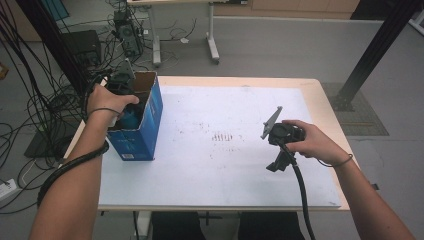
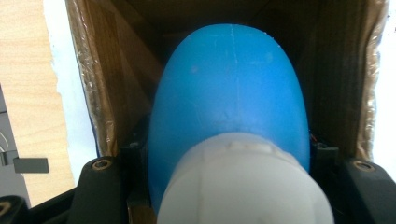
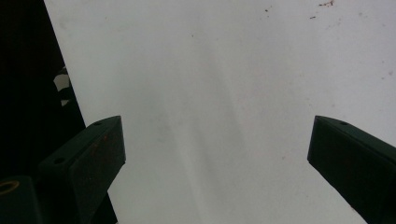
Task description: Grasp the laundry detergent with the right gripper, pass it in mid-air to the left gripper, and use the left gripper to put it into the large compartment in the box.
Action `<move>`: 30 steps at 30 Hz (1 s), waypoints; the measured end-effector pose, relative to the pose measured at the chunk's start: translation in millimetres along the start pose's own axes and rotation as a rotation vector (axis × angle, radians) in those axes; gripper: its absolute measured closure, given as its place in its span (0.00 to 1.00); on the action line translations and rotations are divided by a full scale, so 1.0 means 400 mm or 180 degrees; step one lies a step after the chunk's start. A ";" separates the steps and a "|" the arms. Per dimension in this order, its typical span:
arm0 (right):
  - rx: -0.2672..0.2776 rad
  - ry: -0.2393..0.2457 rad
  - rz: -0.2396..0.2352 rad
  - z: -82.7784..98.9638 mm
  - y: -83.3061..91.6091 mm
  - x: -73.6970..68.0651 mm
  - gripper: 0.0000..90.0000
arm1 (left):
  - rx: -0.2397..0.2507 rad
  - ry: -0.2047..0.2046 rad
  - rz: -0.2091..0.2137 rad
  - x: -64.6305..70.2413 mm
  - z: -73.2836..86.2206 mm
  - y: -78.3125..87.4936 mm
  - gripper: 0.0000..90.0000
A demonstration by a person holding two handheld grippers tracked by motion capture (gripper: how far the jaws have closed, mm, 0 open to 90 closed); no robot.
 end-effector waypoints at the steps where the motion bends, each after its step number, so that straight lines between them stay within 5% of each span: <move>1: 0.0006 0.0003 0.0000 -0.001 0.000 0.000 0.04 | -0.0002 -0.0003 -0.0006 -0.001 0.000 -0.002 0.42; 30: 0.0012 -0.0014 -0.0007 0.002 -0.003 -0.001 0.05 | 0.0005 0.0024 -0.0007 -0.001 0.000 -0.012 0.42</move>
Point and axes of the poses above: each handheld gripper's, and its own axes: y roughly backward along the jaws, z roughly out of its underside, x roughly to its right, the point moved 5 cm from there along -y, roughly forward along the jaws, and after that the axes turned 15 degrees about y, right-handed, at the moved point
